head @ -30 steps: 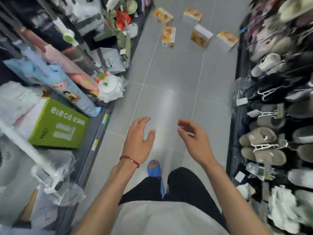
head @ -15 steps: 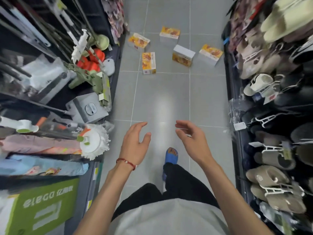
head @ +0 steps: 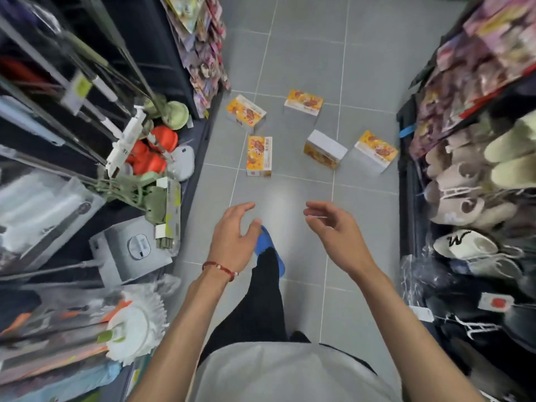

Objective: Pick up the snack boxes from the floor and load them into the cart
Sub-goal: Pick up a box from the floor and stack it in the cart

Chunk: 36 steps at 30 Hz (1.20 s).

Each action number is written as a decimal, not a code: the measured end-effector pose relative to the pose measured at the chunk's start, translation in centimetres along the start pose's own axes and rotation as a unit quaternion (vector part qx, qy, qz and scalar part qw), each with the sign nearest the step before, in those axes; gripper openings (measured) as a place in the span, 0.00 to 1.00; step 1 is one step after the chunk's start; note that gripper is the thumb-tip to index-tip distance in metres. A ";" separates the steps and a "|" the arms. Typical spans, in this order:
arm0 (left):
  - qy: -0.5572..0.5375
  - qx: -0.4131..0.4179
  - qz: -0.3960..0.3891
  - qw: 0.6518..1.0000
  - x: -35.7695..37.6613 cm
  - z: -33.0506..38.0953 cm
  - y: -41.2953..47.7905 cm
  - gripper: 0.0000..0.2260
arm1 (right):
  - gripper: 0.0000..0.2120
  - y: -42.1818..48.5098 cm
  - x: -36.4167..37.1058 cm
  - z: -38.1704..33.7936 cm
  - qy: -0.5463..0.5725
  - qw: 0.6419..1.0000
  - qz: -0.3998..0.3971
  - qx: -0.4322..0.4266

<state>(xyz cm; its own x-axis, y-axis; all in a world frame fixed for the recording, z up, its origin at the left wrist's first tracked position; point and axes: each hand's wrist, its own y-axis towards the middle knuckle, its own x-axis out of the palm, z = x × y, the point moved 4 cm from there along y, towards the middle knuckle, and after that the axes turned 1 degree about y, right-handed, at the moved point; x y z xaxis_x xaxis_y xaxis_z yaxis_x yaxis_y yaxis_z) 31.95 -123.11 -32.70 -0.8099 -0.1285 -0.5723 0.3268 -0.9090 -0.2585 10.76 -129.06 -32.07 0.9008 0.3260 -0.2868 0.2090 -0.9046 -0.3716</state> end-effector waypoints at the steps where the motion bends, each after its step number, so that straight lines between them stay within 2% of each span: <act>1: -0.003 -0.003 -0.002 1.000 -0.2 0.4 2.9 0.16 | 0.13 2.8 0.0 -1.1 -0.005 1.000 0.004 -0.001; 12: -0.045 -0.043 0.010 0.998 -4.7 6.1 27.9 0.16 | 0.13 27.2 0.2 -12.6 -0.061 0.997 -0.043 -0.008; 21: -0.094 -0.168 0.103 0.976 -4.3 5.5 41.8 0.15 | 0.14 48.2 1.7 -16.4 -0.116 0.974 -0.195 -0.012; 28: -0.174 -0.292 0.177 0.924 -1.7 7.5 47.8 0.13 | 0.11 60.3 2.3 -20.3 -0.209 0.919 -0.332 -0.041; 33: -0.268 -0.360 0.238 0.862 0.5 7.1 49.3 0.10 | 0.11 65.1 4.0 -20.5 -0.259 0.887 -0.381 -0.024; 36: -0.306 -0.402 0.248 0.827 2.6 4.6 50.0 0.10 | 0.10 67.7 5.4 -18.6 -0.295 0.868 -0.398 -0.031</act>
<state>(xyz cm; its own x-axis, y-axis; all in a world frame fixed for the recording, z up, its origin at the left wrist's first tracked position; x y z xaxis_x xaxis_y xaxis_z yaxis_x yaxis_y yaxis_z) 43.96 -170.72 -43.50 -0.4934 -0.8066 -0.3254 0.7117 -0.1593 -0.6842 36.87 -193.66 -42.39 0.1137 0.9220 -0.3702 0.7125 -0.3353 -0.6163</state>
